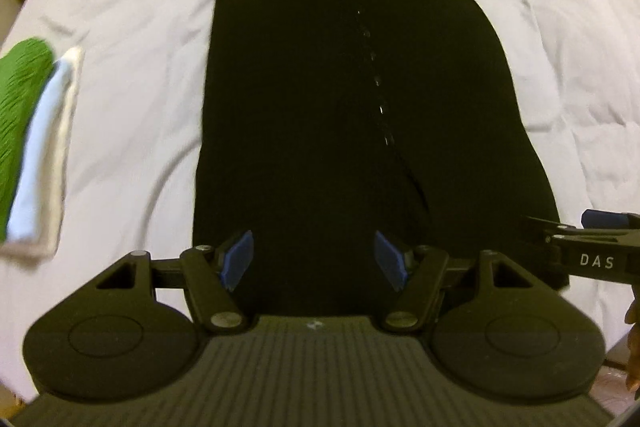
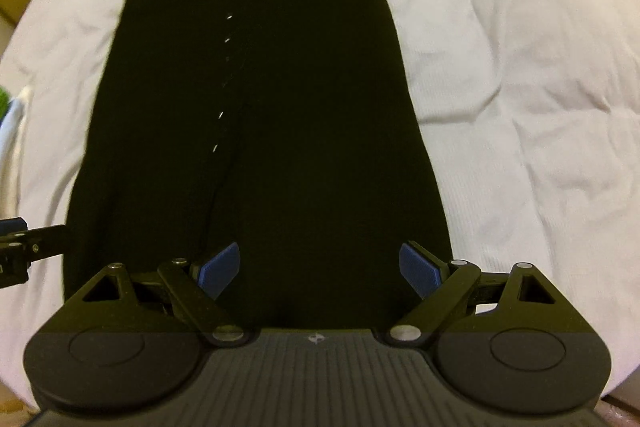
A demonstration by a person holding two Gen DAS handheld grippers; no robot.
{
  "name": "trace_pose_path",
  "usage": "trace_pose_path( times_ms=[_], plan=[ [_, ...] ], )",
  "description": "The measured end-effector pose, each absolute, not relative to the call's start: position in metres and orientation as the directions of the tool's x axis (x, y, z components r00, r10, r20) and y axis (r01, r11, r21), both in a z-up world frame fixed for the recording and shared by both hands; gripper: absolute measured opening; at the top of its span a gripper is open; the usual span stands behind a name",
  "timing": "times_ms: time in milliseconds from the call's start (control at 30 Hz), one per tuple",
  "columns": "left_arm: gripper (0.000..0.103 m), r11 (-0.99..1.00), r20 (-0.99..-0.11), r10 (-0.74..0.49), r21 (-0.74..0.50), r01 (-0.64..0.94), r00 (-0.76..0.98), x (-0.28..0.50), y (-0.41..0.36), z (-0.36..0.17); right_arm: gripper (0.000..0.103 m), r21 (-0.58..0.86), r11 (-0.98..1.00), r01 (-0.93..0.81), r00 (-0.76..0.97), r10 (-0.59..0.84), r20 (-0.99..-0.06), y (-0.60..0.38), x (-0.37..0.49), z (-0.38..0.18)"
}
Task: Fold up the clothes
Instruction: 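Lower both open grippers to the waistband edge of the black skirt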
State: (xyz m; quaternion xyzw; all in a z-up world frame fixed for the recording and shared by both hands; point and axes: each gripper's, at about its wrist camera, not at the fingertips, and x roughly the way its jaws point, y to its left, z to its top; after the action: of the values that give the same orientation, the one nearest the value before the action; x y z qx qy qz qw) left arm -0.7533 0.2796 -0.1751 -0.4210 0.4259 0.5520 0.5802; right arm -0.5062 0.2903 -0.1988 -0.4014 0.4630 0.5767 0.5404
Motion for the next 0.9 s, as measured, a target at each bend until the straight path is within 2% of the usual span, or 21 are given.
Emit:
trace_pose_path(
  times_ms=[333, 500, 667, 900],
  plan=[
    [0.064, 0.143, -0.943, 0.305, -0.092, -0.985, 0.132, -0.764, 0.397, -0.228, 0.088, 0.084, -0.026, -0.996, -0.088, 0.295, -0.951, 0.413, -0.514, -0.248],
    [0.064, 0.179, -0.921, 0.369, -0.06, -0.982, 0.124, -0.766, 0.455, -0.244, 0.081, 0.115, -0.08, -0.99, -0.136, 0.353, -0.926, 0.477, -0.515, -0.267],
    [0.063, 0.17, -0.903, 0.407, -0.07, -0.983, 0.135, -0.785, 0.517, -0.254, 0.068, 0.134, -0.141, -0.981, -0.182, 0.421, -0.888, 0.544, -0.504, -0.275],
    [0.063, 0.184, -0.884, 0.45, -0.049, -0.982, 0.128, -0.789, 0.592, -0.264, 0.063, 0.14, -0.182, -0.973, -0.211, 0.47, -0.857, 0.612, -0.493, -0.28]
  ],
)
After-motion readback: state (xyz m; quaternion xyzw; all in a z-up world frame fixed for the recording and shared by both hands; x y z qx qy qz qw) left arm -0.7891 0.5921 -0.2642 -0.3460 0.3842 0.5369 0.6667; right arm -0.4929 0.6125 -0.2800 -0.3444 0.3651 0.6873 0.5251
